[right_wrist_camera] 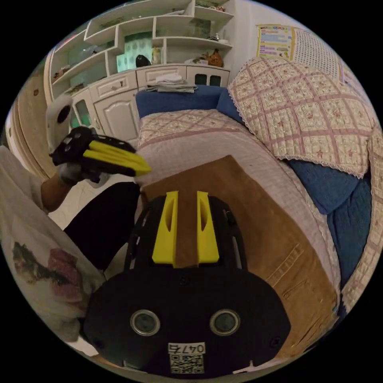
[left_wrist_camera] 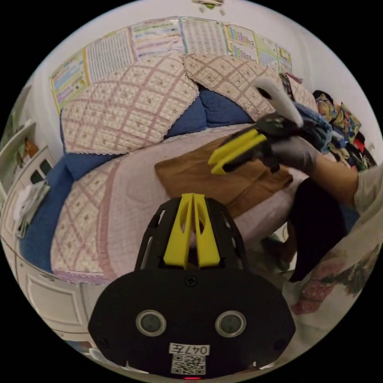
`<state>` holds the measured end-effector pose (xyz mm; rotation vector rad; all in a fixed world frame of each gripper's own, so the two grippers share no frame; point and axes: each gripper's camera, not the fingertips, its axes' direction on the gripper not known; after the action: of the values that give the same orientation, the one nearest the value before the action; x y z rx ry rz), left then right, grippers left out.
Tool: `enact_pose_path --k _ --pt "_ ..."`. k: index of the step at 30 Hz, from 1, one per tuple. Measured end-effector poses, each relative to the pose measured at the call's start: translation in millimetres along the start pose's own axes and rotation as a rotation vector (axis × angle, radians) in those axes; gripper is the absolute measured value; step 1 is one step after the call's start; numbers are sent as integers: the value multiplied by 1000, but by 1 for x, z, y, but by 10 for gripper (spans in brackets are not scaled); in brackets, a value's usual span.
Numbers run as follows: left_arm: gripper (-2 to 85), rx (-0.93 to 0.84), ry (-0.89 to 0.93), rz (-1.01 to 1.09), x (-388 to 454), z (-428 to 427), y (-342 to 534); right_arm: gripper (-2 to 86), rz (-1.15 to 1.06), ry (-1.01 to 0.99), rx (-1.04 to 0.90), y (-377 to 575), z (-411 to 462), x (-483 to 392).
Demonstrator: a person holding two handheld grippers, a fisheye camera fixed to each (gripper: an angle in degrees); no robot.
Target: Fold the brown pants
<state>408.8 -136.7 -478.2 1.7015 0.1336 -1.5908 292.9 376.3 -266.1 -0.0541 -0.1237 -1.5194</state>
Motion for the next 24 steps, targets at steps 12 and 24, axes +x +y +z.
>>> enact_pose_path --k 12,24 --pt "-9 -132 -157 96 29 36 22 12 279 191 66 169 -151 27" --pt "-8 -140 -55 1 37 57 83 100 1256 586 321 577 -348 101"
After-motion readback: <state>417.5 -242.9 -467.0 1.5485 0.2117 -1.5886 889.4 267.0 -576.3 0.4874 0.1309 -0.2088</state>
